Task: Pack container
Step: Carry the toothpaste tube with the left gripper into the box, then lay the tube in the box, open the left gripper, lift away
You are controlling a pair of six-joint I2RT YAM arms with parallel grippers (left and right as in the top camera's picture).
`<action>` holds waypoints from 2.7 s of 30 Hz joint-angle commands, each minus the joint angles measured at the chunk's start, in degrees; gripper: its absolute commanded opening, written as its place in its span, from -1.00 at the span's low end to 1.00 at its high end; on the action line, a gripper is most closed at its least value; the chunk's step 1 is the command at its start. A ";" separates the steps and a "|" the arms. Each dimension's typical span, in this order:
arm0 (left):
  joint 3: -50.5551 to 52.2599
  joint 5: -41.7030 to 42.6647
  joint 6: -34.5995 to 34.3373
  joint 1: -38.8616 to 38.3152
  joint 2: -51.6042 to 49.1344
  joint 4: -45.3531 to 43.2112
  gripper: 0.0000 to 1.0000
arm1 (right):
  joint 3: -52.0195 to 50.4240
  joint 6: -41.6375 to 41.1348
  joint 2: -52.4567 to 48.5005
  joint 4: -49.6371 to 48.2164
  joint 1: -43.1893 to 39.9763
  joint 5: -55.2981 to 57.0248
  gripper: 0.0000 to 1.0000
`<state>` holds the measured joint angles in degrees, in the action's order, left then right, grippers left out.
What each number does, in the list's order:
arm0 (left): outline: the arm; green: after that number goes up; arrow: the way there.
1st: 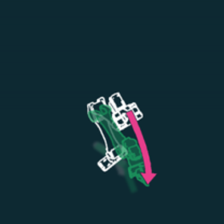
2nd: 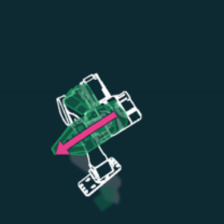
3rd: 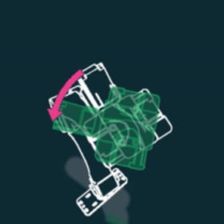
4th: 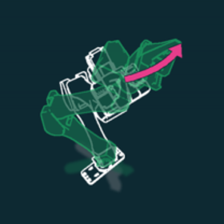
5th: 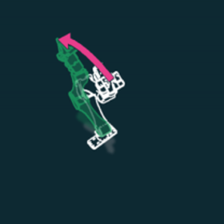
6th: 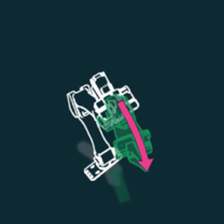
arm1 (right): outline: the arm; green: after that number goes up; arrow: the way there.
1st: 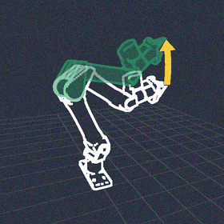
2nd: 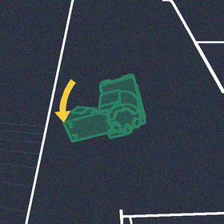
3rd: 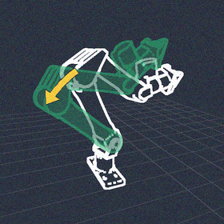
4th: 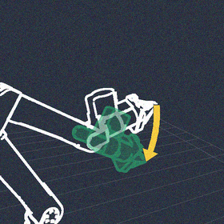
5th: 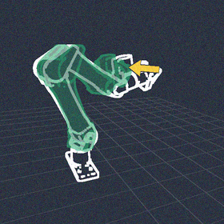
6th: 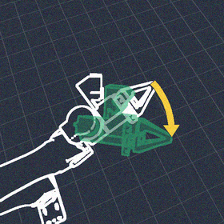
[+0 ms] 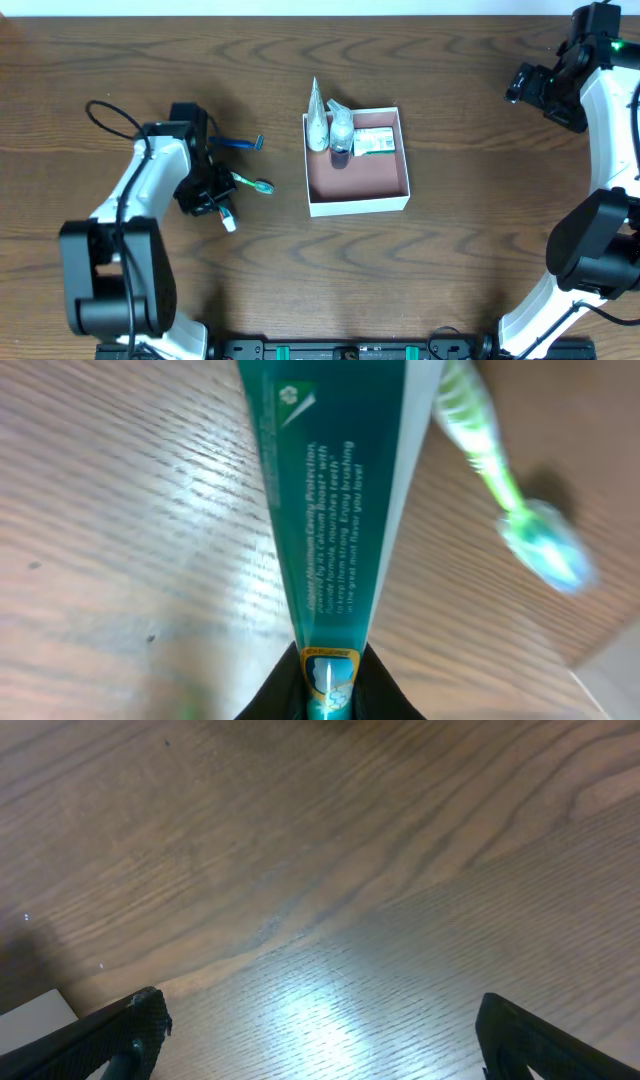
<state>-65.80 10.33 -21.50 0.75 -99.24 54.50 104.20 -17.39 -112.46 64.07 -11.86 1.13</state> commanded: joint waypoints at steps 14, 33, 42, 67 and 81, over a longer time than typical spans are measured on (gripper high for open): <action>-2.25 1.22 2.01 -10.54 21.33 -0.35 -0.74 | 0.94 0.09 1.60 0.02 -0.20 0.37 0.98; -2.25 -3.61 -21.27 -31.28 21.07 -12.81 -0.75 | 0.94 0.09 1.60 0.02 -0.20 0.37 0.98; -2.25 -9.14 -35.89 -37.94 13.11 -17.77 -0.75 | 0.94 0.09 1.60 0.02 -0.20 0.37 0.99; -2.25 -11.04 -69.72 -40.37 3.13 -35.15 -0.78 | 0.94 0.09 1.60 0.02 -0.20 0.37 0.99; -2.25 -10.78 -72.46 -40.37 3.19 -43.71 0.14 | 0.94 0.09 1.60 0.04 -0.20 0.37 0.99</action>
<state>-67.02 0.43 -93.23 -39.59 -95.81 10.85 104.20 -17.39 -112.44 64.05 -11.86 1.10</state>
